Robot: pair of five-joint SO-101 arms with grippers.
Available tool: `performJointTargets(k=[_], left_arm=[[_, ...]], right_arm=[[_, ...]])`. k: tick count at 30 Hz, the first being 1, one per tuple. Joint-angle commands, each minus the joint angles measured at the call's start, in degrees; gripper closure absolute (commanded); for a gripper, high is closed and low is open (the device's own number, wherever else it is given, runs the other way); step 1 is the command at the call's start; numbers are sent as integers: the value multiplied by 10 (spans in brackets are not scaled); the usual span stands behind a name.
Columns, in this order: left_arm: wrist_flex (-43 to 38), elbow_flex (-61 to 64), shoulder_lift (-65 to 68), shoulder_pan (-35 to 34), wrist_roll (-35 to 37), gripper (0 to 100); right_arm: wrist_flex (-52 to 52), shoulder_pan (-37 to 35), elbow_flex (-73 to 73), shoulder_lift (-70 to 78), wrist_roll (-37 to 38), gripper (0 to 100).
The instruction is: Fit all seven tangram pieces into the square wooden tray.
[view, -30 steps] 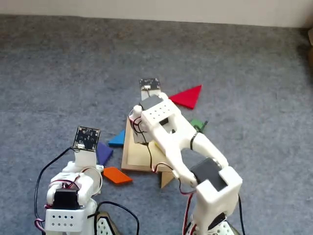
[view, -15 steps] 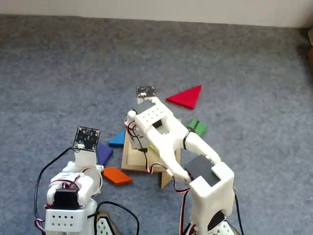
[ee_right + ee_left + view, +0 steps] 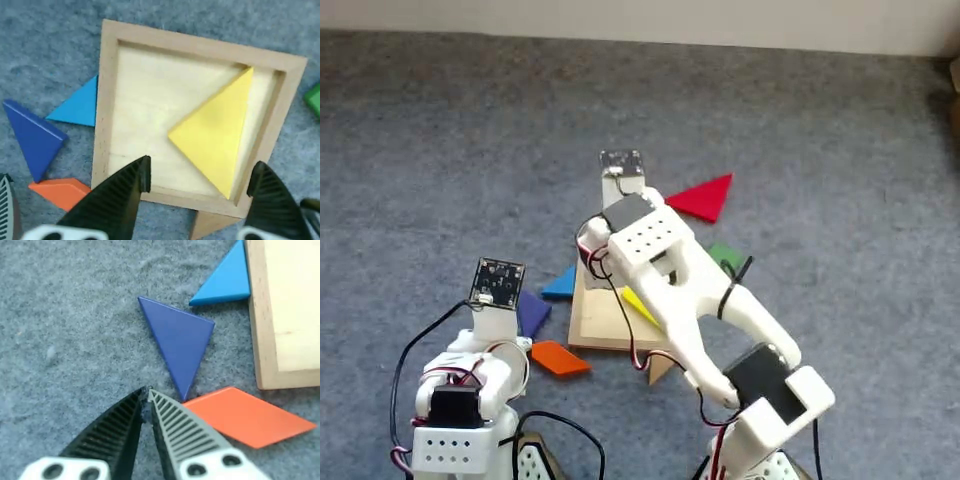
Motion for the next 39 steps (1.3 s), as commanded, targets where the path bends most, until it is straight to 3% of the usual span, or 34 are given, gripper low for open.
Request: performJointTargets(k=[1,8,21,27,39], left_arm=[[2,12,-14,9,3,995],[2,12,-14,9,3,995],[2,12,-14,9,3,995],[2,12,-14,9,3,995],[2,12,-14,9,3,995]], right_arm=[[-42,-8,-6,-35,34,700],[-163,-11,48,-22,37,885],[-140,-3,79,53,38,889],[-112,42,80,55,118,889],[-111,64,48,29,121,890]])
